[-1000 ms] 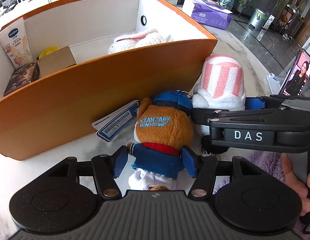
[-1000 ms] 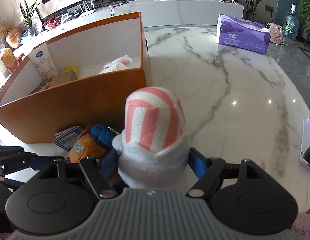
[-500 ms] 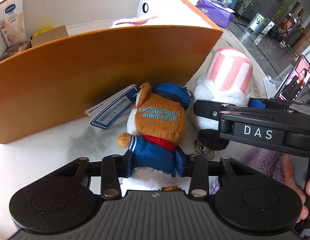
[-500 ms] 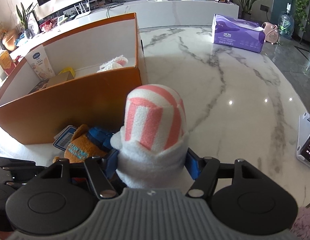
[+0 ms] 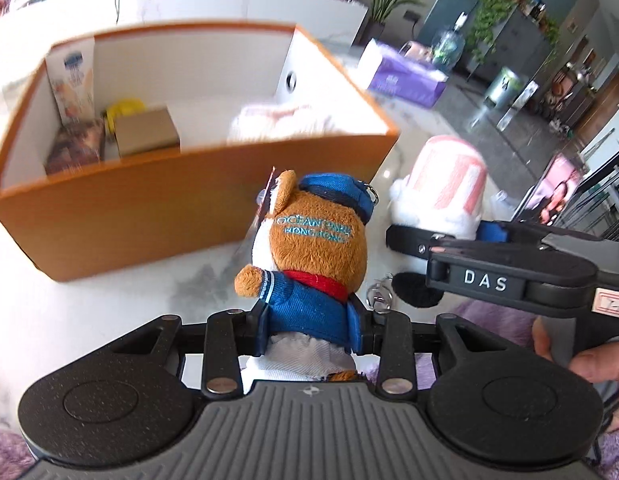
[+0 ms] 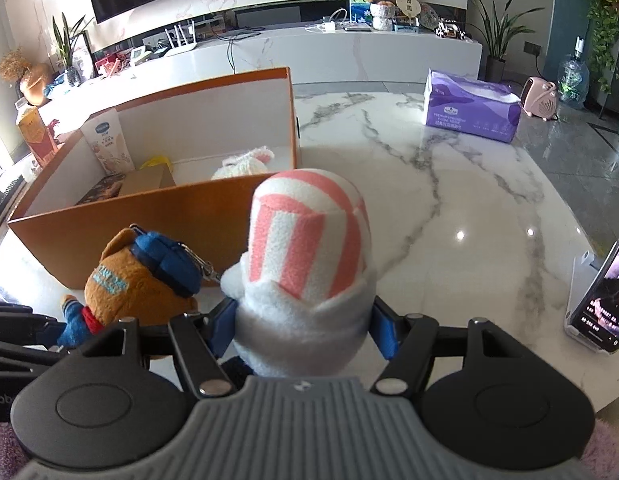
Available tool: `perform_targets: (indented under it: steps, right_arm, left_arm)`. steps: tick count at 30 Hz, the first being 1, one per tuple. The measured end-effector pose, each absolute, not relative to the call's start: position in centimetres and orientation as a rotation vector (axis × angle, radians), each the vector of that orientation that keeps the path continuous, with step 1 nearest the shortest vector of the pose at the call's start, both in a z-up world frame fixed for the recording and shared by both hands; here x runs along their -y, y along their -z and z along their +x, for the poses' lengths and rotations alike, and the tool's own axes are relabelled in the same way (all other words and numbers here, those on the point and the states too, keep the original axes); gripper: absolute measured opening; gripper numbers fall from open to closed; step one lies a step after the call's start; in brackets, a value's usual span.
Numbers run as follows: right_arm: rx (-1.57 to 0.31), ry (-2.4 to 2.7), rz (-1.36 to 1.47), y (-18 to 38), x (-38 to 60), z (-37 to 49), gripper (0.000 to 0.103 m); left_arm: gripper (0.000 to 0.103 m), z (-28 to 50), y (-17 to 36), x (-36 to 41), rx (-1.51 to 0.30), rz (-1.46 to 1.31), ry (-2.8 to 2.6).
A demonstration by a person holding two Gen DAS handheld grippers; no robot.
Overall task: Organize objects
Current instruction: 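Lift the bear and striped plush and carry them over the orange box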
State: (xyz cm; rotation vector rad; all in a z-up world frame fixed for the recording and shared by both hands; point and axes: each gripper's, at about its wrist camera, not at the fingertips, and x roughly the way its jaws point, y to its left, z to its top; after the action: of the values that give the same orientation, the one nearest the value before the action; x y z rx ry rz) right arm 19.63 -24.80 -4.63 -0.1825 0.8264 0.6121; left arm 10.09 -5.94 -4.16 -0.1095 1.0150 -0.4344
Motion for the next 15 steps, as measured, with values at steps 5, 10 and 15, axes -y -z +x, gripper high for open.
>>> perform_targets:
  steps: [5,10,15]
  right_arm:
    - [-0.758,-0.658,-0.216,1.6,25.1,19.2,0.069]
    - [-0.637,-0.736,-0.311,-2.3,23.6,19.1,0.069]
    - [-0.550,-0.832,-0.374,-5.6,20.4,20.4,0.069]
  left_arm:
    - [0.042,10.3,0.8,5.1,-0.948,-0.122,0.437]
    - [0.042,11.7,-2.3,3.8,-0.884,-0.126,0.428]
    - [0.042,15.2,-4.3,2.8,-0.850,-0.139,0.395]
